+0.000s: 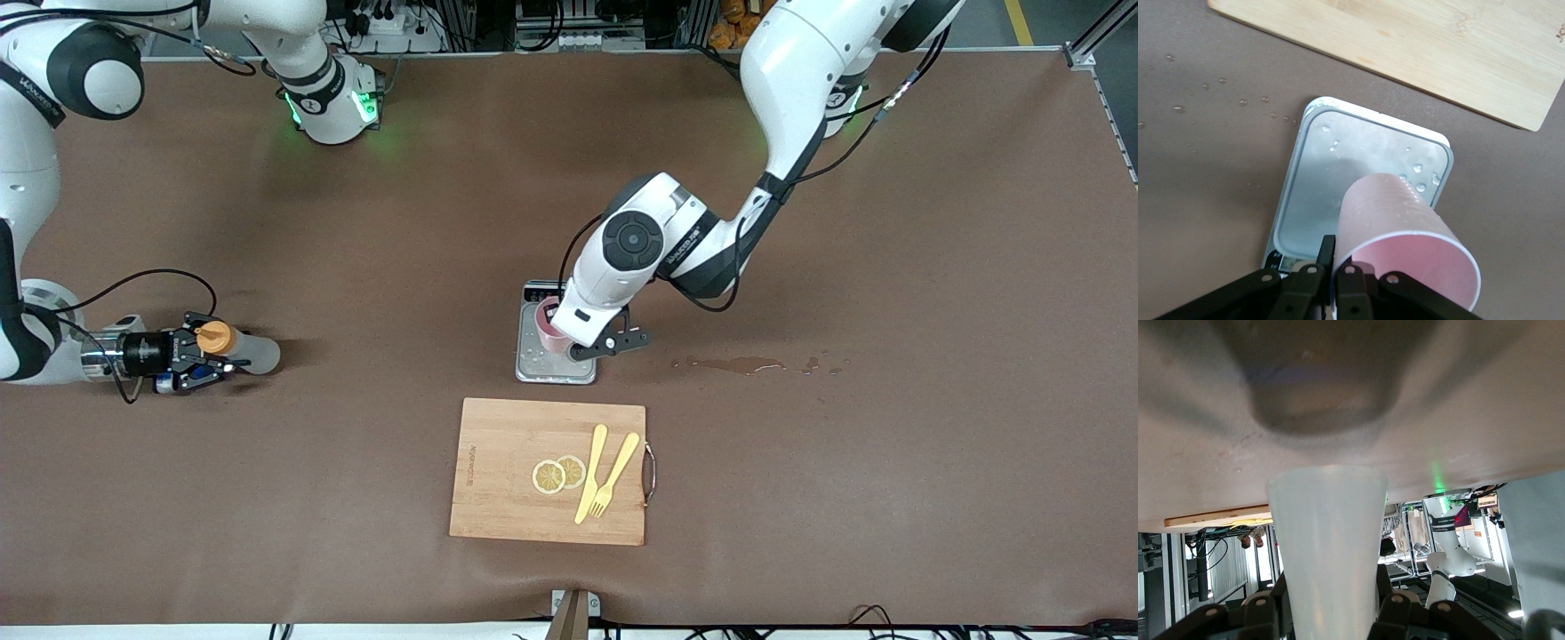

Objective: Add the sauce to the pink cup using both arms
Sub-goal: 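Release the cup on the scale while the right gripper lifts the bottle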

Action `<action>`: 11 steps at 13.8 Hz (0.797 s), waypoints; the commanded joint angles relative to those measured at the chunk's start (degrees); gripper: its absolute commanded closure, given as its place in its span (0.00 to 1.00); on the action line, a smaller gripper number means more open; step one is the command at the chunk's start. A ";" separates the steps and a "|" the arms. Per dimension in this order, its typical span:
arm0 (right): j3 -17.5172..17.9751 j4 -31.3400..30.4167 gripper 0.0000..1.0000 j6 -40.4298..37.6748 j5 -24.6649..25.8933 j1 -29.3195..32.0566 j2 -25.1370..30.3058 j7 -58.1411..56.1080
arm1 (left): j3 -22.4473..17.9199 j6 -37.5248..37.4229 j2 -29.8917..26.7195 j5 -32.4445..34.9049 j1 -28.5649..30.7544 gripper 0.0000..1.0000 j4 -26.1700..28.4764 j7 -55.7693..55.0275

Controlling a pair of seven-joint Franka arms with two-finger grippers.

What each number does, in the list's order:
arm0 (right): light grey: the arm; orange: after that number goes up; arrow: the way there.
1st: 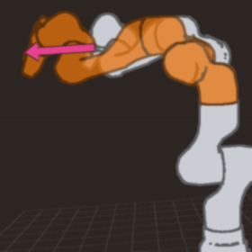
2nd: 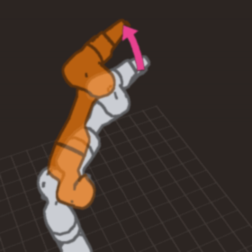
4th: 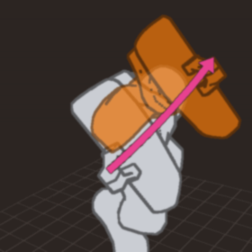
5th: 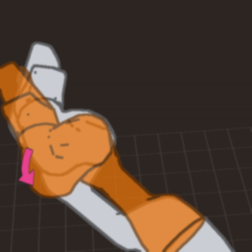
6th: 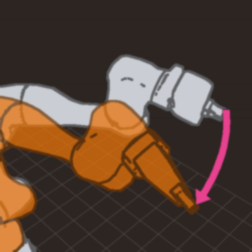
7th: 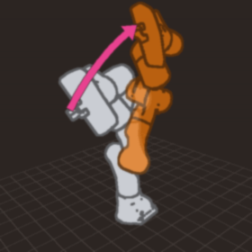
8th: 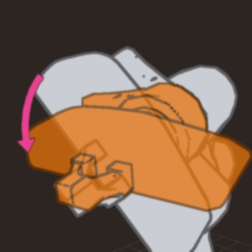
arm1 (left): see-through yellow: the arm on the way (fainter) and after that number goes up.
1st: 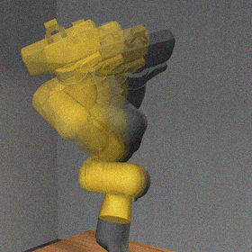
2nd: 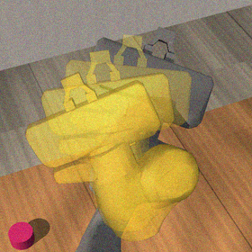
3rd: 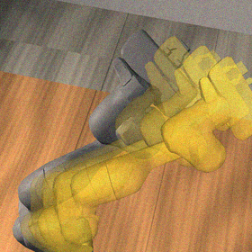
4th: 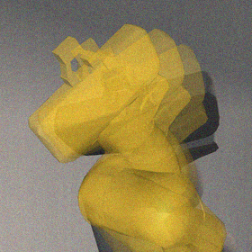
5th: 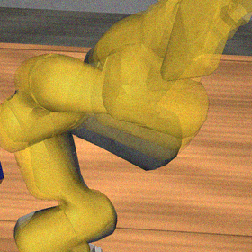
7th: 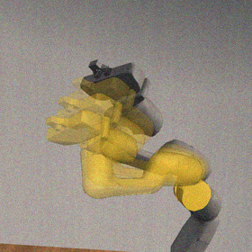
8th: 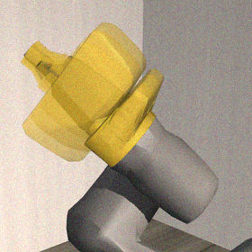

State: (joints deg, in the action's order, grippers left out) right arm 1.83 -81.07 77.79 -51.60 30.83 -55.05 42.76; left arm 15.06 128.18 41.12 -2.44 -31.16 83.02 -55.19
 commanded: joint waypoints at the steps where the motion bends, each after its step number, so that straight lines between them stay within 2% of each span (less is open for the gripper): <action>1: 0.37 -0.58 0.49 -0.63 -0.87 -0.42 2.05 2.23 | -1.44 0.94 1.50 -0.19 -1.71 1.00 -1.64 -1.15; 5: -0.07 -0.58 0.49 -0.36 0.01 -3.66 5.22 5.74 | -1.44 0.94 1.94 -0.19 -1.63 1.00 -1.46 -1.15; 6: -0.07 -0.58 0.49 -0.36 0.01 -4.02 5.31 6.27 | -1.44 0.94 1.86 -0.45 -1.54 0.67 -1.46 -1.32; 7: -0.07 -0.06 0.49 -0.36 0.53 -4.54 5.92 7.06 | -1.44 0.85 1.68 -0.46 -1.36 0.51 -1.46 -2.28; 8: 0.02 0.82 0.49 -0.45 1.41 -5.16 6.53 8.81 | -1.44 0.85 1.51 -0.46 -1.19 0.39 -1.55 -3.42; 9: 0.19 1.26 0.49 -0.45 2.46 -5.86 6.89 11.09 | -1.44 0.94 1.33 -0.46 -1.10 0.12 -1.55 -3.96; 10: 0.11 2.22 0.49 -0.36 3.34 -7.08 8.02 12.68 | -1.44 0.94 1.33 -0.11 -1.10 0.00 -1.55 -3.35; 11: 0.02 3.01 0.49 -0.36 4.05 -8.14 8.55 13.91 | -1.44 0.85 1.07 -0.02 -1.10 0.00 -1.55 -3.35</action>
State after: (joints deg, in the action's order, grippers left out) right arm 2.01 -79.07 77.94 -49.46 24.72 -49.36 52.72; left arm 14.04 128.99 42.53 -2.44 -31.90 82.06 -57.67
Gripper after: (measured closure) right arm 0.493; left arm 0.489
